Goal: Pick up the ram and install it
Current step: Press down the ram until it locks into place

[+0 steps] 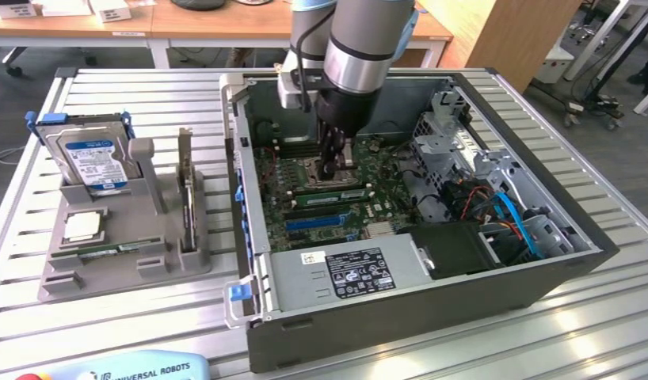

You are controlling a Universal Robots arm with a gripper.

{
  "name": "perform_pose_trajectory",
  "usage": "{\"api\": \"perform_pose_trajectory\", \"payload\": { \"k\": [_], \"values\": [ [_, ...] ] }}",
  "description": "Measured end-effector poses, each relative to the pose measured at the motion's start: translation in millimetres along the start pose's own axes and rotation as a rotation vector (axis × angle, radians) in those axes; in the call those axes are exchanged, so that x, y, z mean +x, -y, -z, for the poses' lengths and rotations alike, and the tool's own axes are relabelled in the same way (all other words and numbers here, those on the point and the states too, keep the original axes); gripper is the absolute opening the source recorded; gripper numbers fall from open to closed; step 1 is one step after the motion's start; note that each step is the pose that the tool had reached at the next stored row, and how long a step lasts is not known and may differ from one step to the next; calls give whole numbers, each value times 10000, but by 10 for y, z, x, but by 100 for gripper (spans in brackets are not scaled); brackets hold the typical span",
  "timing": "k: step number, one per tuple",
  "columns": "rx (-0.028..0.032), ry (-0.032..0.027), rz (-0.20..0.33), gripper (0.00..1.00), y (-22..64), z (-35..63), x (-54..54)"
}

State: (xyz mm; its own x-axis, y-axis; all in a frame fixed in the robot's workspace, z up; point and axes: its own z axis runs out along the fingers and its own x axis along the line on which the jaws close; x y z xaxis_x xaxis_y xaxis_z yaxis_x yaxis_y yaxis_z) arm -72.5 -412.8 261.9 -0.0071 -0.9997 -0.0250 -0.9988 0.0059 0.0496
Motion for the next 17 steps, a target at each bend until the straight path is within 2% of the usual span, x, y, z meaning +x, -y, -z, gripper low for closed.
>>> {"api": "perform_pose_trajectory", "payload": {
  "k": [3,11,17],
  "values": [
    [1,1,0,10,-1,32,-1],
    [-1,-1,2,10,5,37,-1],
    [0,0,0,10,108,41,-2]
  ]
}}
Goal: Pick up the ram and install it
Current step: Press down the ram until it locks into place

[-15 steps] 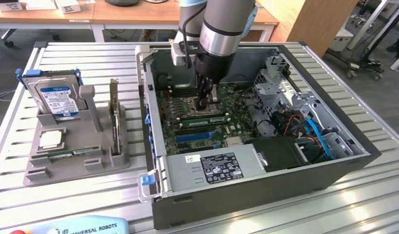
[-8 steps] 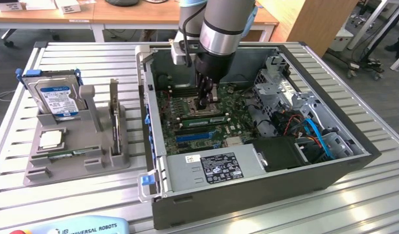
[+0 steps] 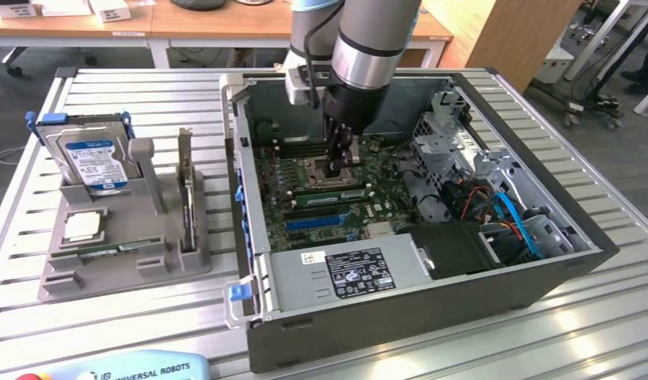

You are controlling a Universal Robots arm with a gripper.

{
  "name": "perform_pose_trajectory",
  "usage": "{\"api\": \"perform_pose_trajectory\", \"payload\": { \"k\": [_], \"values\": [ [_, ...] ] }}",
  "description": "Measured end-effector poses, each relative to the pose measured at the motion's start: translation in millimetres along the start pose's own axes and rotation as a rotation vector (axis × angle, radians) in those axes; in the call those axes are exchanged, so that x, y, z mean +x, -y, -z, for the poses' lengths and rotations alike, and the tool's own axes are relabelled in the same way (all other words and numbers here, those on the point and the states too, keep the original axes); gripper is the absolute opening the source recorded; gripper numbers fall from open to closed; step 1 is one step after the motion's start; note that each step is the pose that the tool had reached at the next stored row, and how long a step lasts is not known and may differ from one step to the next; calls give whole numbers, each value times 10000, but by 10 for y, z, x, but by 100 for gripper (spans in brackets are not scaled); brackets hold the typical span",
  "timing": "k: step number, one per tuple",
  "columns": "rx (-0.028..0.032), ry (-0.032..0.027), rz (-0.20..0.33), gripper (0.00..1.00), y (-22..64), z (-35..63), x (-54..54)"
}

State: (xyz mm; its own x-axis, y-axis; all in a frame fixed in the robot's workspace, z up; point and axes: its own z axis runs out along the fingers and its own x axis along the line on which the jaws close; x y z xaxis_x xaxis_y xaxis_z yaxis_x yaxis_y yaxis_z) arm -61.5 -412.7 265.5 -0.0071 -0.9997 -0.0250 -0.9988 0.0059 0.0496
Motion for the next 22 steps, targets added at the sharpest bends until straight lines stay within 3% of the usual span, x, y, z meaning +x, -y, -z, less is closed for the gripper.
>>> {"api": "perform_pose_trajectory", "payload": {
  "k": [10,22],
  "values": [
    [1,1,0,10,203,10,-1],
    [0,1,0,10,214,11,-1]
  ]
}}
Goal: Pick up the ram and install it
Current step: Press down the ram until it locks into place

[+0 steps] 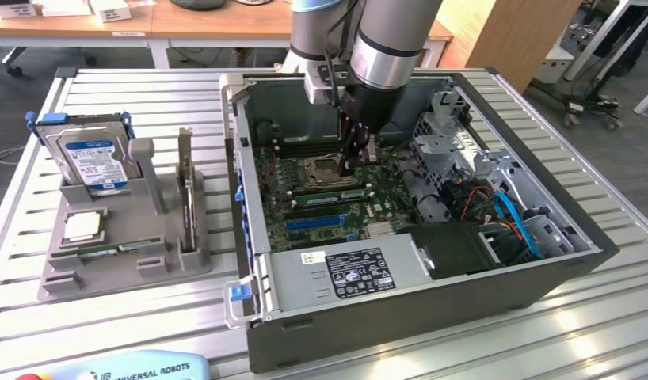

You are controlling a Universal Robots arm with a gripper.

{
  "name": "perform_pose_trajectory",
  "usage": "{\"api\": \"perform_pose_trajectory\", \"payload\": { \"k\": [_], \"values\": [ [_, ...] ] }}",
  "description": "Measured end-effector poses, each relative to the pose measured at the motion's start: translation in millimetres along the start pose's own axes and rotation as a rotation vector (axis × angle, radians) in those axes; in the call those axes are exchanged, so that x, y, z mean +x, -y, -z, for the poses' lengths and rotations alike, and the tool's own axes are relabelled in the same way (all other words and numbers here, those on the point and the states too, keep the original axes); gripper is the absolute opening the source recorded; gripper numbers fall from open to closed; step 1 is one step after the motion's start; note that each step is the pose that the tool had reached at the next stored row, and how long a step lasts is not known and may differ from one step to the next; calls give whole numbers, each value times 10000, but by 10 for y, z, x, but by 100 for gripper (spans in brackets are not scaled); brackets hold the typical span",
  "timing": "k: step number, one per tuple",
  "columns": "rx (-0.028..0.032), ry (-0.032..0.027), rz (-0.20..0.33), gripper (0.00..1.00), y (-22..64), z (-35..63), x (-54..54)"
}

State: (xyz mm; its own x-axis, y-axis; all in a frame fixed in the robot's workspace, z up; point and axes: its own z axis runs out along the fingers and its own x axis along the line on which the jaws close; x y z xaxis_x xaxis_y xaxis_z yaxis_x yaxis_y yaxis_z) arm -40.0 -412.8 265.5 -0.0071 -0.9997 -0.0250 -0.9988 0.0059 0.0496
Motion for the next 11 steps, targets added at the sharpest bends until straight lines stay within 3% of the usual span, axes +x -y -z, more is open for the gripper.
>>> {"api": "perform_pose_trajectory", "payload": {
  "k": [5,11],
  "values": [
    [3,6,-113,10,0,-1,0],
    [20,40,-806,10,1,-3,0]
  ]
}}
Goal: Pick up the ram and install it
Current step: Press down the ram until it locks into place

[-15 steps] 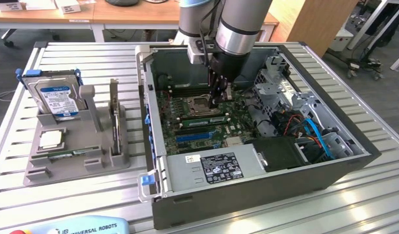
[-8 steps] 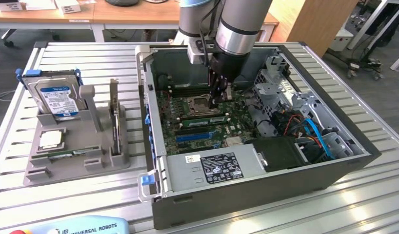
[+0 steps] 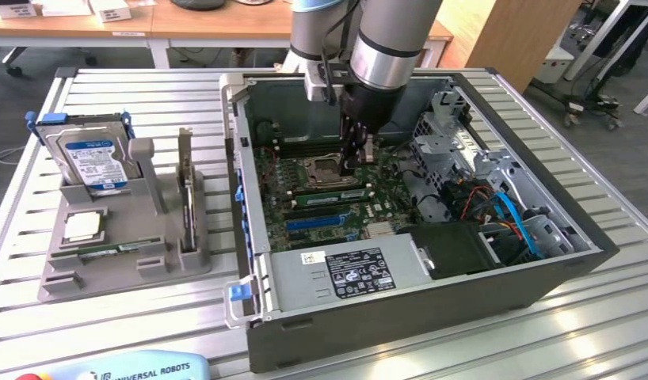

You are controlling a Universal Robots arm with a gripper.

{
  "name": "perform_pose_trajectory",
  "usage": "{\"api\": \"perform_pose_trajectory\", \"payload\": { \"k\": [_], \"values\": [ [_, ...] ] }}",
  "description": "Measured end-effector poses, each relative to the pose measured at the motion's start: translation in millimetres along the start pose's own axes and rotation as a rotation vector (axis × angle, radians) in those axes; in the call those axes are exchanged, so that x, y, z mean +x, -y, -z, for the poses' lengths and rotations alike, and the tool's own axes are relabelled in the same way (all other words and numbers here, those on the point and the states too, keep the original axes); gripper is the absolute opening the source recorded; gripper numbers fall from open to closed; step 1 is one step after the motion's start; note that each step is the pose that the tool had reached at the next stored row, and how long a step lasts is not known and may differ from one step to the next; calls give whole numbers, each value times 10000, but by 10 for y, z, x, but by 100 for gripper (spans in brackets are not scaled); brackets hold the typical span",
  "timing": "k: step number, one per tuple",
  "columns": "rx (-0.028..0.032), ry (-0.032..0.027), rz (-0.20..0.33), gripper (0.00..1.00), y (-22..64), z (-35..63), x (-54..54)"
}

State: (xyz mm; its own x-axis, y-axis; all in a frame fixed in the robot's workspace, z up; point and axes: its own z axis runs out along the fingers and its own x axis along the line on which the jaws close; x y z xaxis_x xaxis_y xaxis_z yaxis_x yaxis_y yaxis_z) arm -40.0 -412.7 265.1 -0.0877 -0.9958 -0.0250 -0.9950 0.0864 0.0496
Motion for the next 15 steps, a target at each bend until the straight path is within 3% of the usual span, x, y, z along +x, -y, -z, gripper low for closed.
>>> {"api": "perform_pose_trajectory", "payload": {
  "k": [15],
  "values": [
    [48,95,-1924,10,-3,-4,0]
  ]
}}
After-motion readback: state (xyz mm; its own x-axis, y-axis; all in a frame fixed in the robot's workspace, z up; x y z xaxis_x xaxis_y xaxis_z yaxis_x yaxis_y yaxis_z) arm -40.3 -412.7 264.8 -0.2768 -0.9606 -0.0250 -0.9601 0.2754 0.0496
